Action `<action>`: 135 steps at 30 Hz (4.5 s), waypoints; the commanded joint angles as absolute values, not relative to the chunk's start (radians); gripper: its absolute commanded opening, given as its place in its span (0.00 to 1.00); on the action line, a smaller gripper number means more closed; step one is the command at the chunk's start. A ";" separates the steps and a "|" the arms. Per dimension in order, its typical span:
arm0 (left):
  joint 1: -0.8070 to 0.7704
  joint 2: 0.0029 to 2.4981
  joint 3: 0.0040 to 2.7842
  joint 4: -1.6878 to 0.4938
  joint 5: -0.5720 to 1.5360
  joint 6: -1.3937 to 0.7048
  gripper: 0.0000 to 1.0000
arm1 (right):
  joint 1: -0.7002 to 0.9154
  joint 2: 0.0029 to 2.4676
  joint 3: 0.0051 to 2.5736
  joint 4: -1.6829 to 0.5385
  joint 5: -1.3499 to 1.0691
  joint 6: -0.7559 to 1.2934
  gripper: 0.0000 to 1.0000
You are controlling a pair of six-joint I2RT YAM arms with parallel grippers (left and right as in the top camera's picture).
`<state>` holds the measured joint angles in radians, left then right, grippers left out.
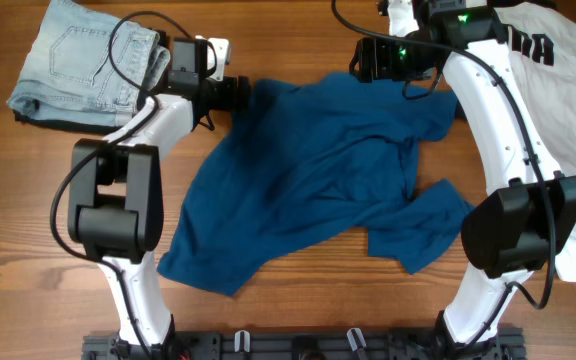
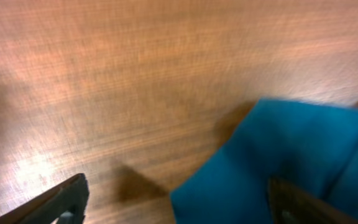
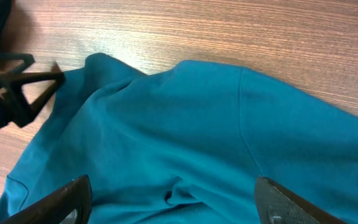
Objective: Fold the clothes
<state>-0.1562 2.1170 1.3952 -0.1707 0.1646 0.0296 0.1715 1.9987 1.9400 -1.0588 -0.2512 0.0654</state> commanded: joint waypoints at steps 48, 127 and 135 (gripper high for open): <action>0.087 1.719 1.414 -1.026 -0.079 -0.236 0.77 | 0.286 2.346 1.925 -0.978 -0.458 0.004 0.63; 0.087 1.719 1.532 -1.063 0.134 -0.112 1.00 | 0.341 2.563 1.939 -0.710 -0.201 -0.051 0.81; 0.087 1.719 1.532 -1.063 0.134 -0.112 1.00 | 0.341 2.563 1.939 -0.587 -0.114 -0.053 0.81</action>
